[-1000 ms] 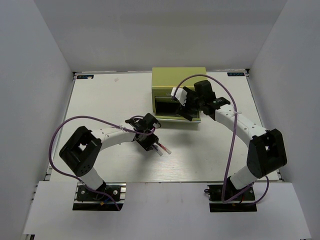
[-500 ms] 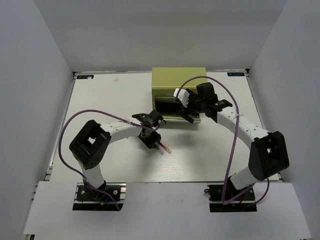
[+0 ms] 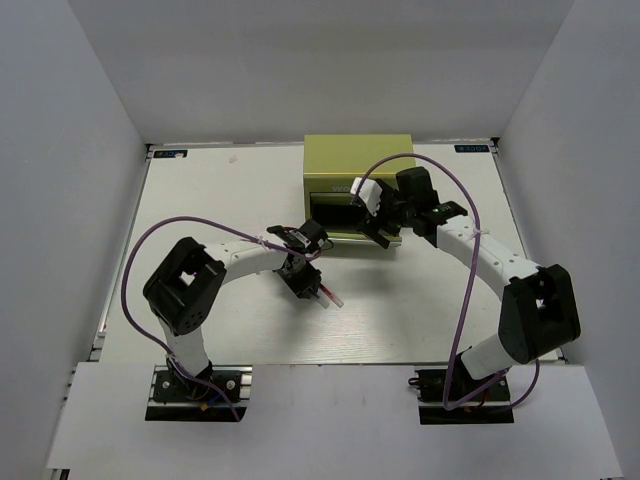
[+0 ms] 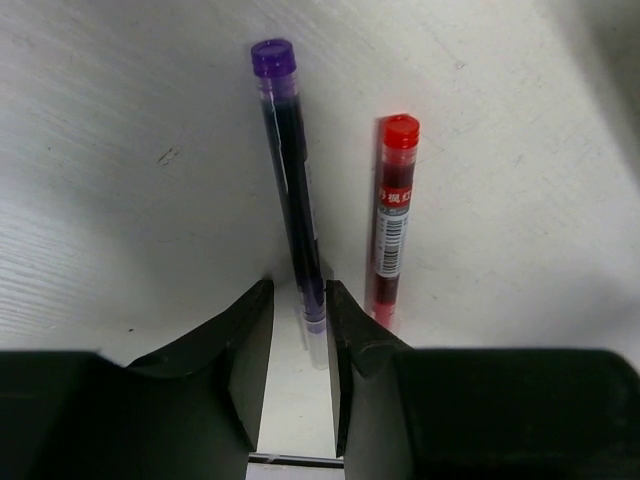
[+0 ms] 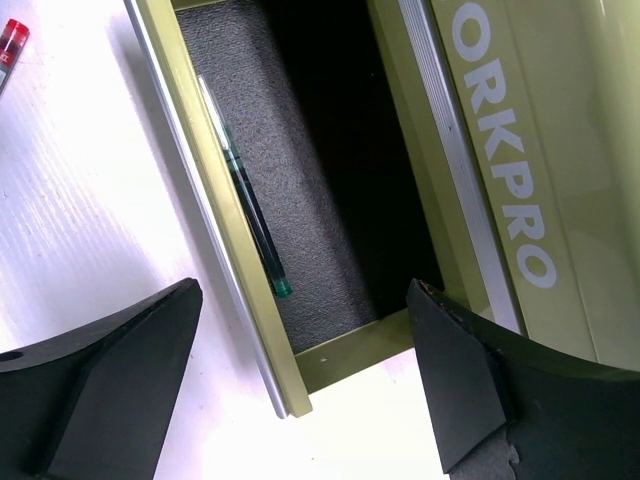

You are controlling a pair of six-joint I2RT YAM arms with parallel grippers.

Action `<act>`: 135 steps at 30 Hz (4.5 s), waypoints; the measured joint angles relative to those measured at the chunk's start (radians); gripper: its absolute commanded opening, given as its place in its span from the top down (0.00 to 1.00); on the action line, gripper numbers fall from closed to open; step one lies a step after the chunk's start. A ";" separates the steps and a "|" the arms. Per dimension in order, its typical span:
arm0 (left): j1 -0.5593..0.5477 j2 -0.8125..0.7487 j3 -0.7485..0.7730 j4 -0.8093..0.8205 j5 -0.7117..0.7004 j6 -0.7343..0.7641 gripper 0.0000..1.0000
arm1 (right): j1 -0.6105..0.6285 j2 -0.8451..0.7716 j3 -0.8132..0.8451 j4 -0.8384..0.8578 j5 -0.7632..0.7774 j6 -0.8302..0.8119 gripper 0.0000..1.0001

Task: Sort the stationery into containers
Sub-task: Pick up the pen from the center of the board, then place the pen in the drawer, then pick up the pen from the center of the board.

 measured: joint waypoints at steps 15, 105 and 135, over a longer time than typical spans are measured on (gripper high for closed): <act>0.000 0.058 0.064 -0.076 0.063 0.051 0.66 | -0.002 -0.031 -0.004 0.000 -0.013 0.024 0.11; -0.021 -1.037 -0.470 0.212 -0.251 0.217 0.15 | 0.225 0.025 -0.109 -0.166 -0.242 0.148 0.51; -0.021 -1.098 -0.487 0.006 -0.304 0.183 0.14 | 0.444 0.355 0.022 0.084 0.216 0.541 0.71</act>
